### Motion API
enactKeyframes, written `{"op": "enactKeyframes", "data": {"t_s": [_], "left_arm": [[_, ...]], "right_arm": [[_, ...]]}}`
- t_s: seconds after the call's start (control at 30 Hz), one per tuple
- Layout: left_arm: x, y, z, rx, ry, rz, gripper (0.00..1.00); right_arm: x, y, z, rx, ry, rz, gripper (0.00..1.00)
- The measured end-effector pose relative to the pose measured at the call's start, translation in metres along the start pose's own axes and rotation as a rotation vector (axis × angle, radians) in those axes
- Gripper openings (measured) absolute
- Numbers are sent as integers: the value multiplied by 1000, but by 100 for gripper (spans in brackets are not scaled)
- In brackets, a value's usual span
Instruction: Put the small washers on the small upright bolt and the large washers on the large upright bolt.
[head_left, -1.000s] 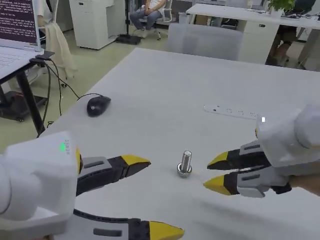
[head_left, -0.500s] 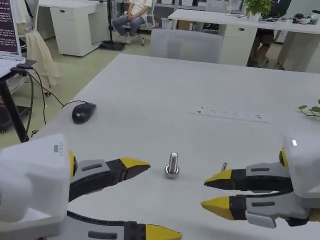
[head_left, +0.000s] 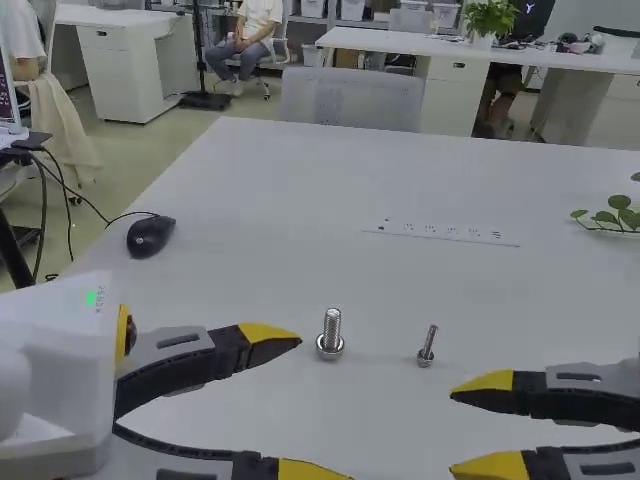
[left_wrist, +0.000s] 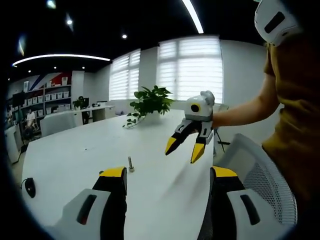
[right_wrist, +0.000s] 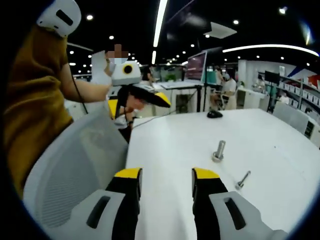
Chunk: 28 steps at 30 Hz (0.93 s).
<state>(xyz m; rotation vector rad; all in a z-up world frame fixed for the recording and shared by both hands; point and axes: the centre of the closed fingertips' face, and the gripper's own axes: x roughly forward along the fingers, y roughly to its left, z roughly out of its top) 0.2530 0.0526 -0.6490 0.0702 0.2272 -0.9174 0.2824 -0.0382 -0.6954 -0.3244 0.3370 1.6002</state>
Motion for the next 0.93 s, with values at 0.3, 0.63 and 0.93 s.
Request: {"op": "enactKeyframes", "data": {"t_s": [0.3, 0.63, 0.93], "left_arm": [[-2, 3, -6, 5, 13, 10, 68], [-5, 9, -16, -40, -3, 26, 68], [-11, 10, -15, -50, -6, 33, 69]], "right_arm": [[-34, 2, -18, 46, -21, -104, 52], [-56, 0, -33, 98, -27, -198, 53], [-54, 0, -28, 85, -21, -193, 58]]}}
